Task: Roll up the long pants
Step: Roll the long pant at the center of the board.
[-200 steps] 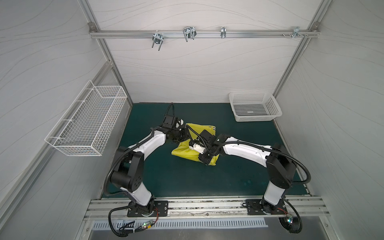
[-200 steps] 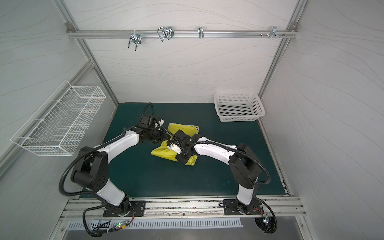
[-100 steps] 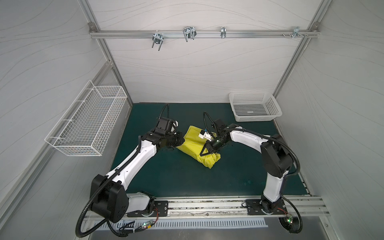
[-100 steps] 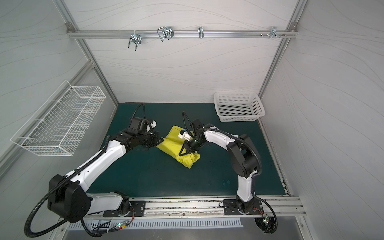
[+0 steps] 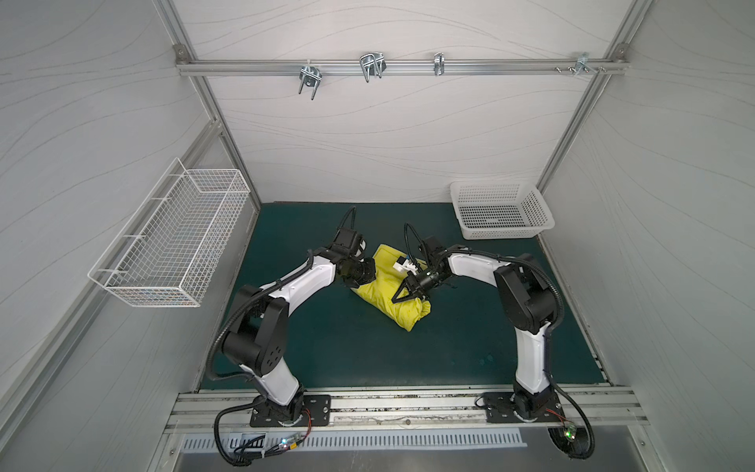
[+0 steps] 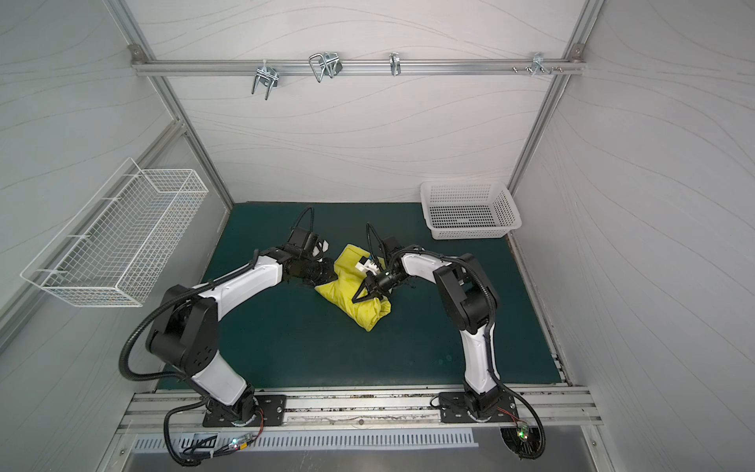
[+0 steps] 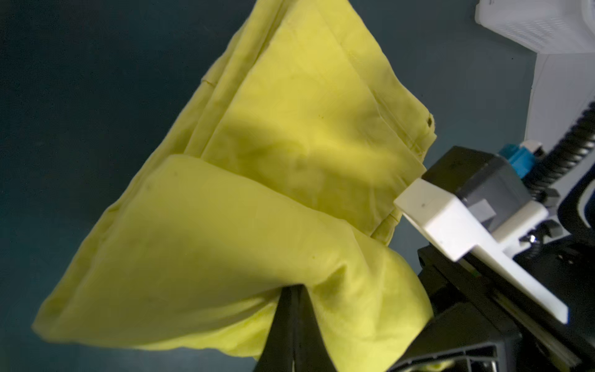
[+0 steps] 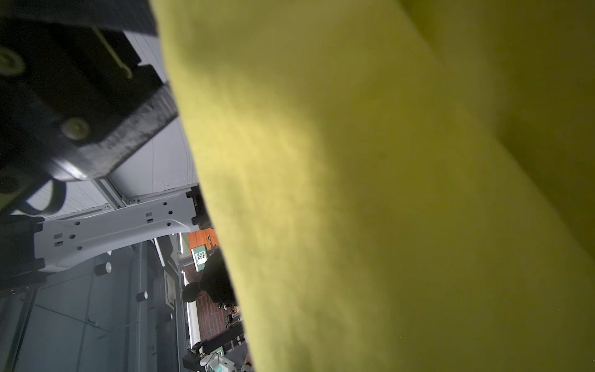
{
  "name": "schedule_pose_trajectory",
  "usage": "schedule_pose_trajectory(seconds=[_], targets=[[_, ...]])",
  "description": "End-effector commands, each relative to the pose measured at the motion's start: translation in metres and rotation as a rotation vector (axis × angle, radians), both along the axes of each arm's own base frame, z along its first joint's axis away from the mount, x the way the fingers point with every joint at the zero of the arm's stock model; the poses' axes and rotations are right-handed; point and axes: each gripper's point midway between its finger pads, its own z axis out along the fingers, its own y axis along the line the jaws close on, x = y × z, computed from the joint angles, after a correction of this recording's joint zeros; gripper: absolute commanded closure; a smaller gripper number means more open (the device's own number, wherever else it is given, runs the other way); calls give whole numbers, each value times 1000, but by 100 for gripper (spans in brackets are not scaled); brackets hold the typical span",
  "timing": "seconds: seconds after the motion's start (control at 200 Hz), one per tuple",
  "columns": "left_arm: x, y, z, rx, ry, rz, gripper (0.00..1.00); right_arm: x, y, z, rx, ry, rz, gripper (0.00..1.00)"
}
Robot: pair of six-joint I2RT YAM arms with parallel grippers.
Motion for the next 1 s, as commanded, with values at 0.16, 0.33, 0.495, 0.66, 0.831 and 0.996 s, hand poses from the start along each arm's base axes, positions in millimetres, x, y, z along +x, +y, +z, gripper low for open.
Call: schedule_pose_trajectory(seconds=[0.16,0.33,0.495,0.66,0.831,0.996], targets=[[42,-29,-36,-12,-22,-80,100,9,-14,-8,-136,-126,-36,60],[46,-36,-61,-19,22,-105,100,26,-50,9,-449,-486,-69,54],[48,-39,-70,-27,33,-118,100,31,-62,47,-839,-1198,22,65],[48,-41,-76,-33,46,-128,100,8,-45,35,-783,-1076,64,17],[45,-42,-85,-49,70,-139,100,-5,-25,54,-876,-1342,134,1],[43,-42,-89,-61,74,-138,100,-5,-19,68,-946,-1408,161,1]])
